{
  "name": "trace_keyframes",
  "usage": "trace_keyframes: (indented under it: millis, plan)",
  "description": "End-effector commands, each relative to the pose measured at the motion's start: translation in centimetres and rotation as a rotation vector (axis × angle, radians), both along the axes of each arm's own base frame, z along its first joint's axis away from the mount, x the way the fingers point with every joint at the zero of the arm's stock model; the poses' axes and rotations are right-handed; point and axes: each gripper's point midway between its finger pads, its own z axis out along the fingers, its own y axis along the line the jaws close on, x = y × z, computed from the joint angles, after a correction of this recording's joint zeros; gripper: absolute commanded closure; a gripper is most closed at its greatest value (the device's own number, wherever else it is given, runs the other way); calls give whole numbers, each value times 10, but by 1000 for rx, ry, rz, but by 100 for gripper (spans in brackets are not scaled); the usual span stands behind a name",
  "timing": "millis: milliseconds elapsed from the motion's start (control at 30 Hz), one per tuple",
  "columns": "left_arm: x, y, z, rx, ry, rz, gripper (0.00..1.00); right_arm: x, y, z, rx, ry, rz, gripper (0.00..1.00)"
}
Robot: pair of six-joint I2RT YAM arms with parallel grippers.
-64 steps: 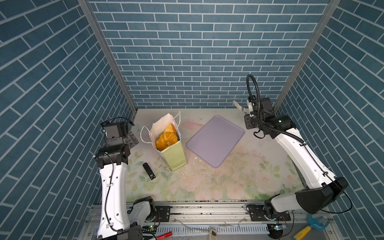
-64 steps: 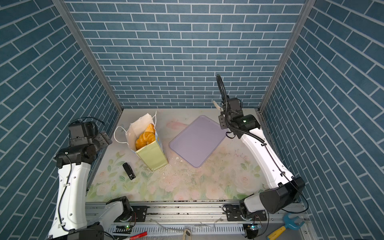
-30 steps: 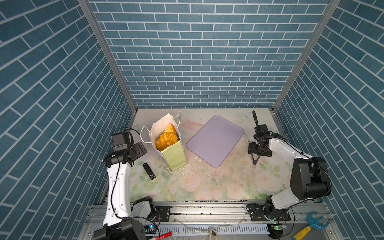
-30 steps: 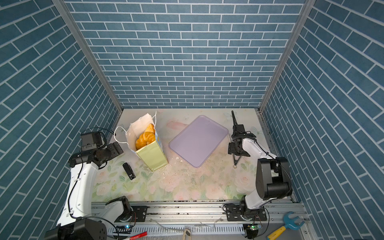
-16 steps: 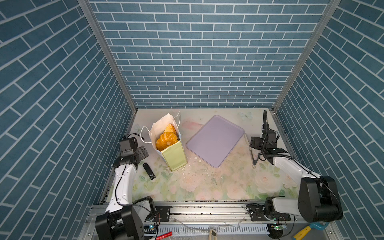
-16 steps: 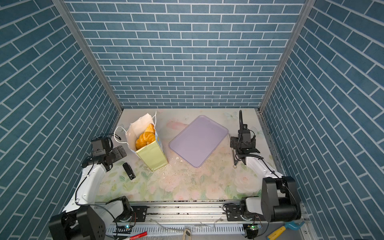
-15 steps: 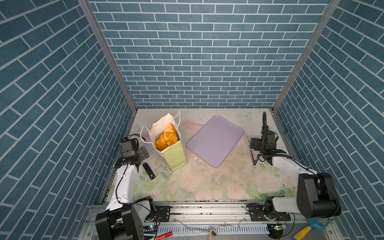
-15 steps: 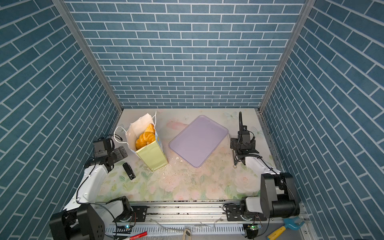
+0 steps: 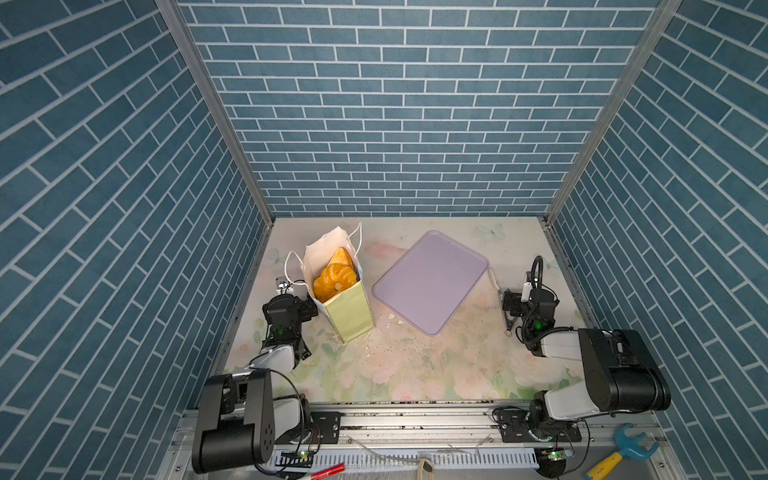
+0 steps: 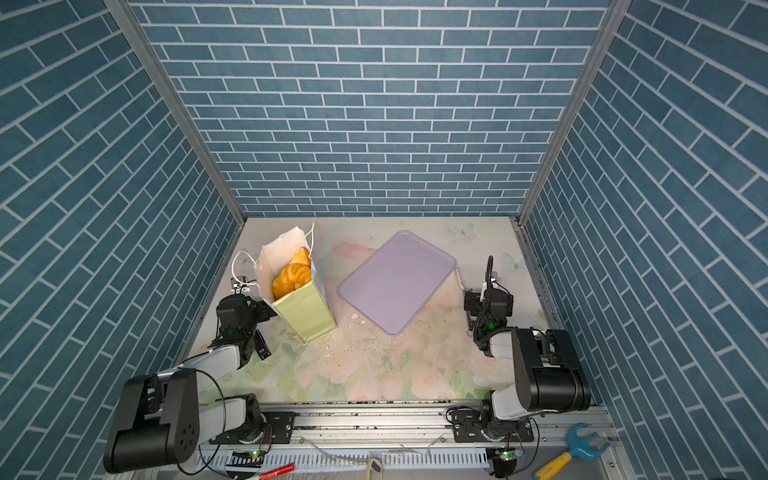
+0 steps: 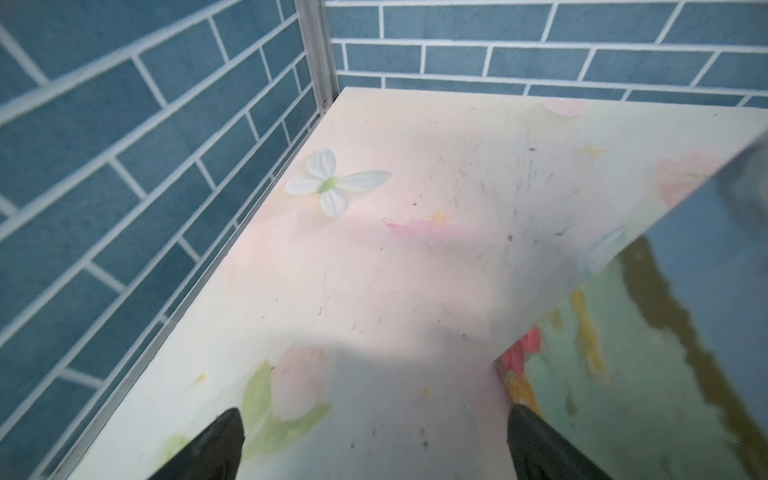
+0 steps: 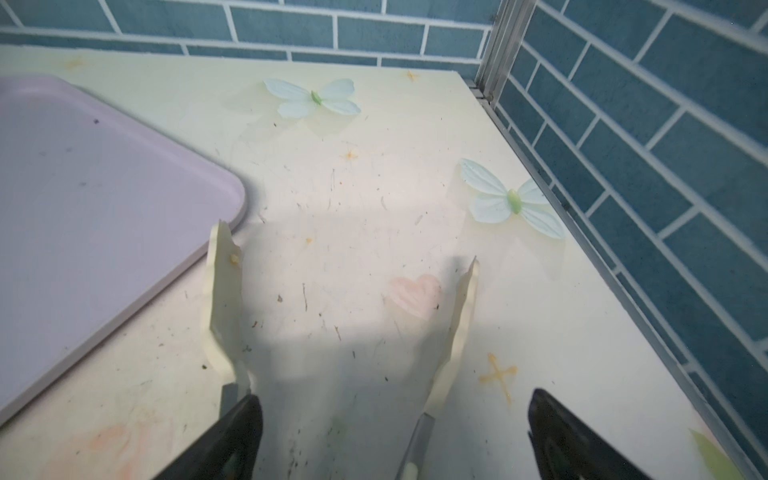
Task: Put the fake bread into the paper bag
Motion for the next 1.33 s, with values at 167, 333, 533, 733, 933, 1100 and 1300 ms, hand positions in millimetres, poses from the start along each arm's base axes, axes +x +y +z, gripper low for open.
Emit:
trace_keyframes:
  millis: [167, 333, 533, 733, 933, 1100, 1300]
  plan:
    - [30, -29, 32, 0, -127, -182, 0, 23, -3, 16, 64, -72, 22, 1]
    - [38, -29, 26, -49, -177, -155, 0, 11, 12, 21, 66, -145, 116, 1]
    - [47, -58, 7, 73, -133, -230, 0, 24, 5, 15, 79, -59, 76, 1]
    - [50, -49, 5, 85, -109, -163, 1, 24, 3, 15, 79, -60, 67, 1]
    - [53, -49, 6, 103, -96, -149, 0, 25, 4, 14, 80, -56, 69, 1]
    - [53, -49, 6, 107, -96, -144, 0, 26, 4, 13, 82, -49, 72, 1]
    - [53, -49, 6, 110, -94, -141, 0, 24, 3, 15, 78, -61, 66, 1]
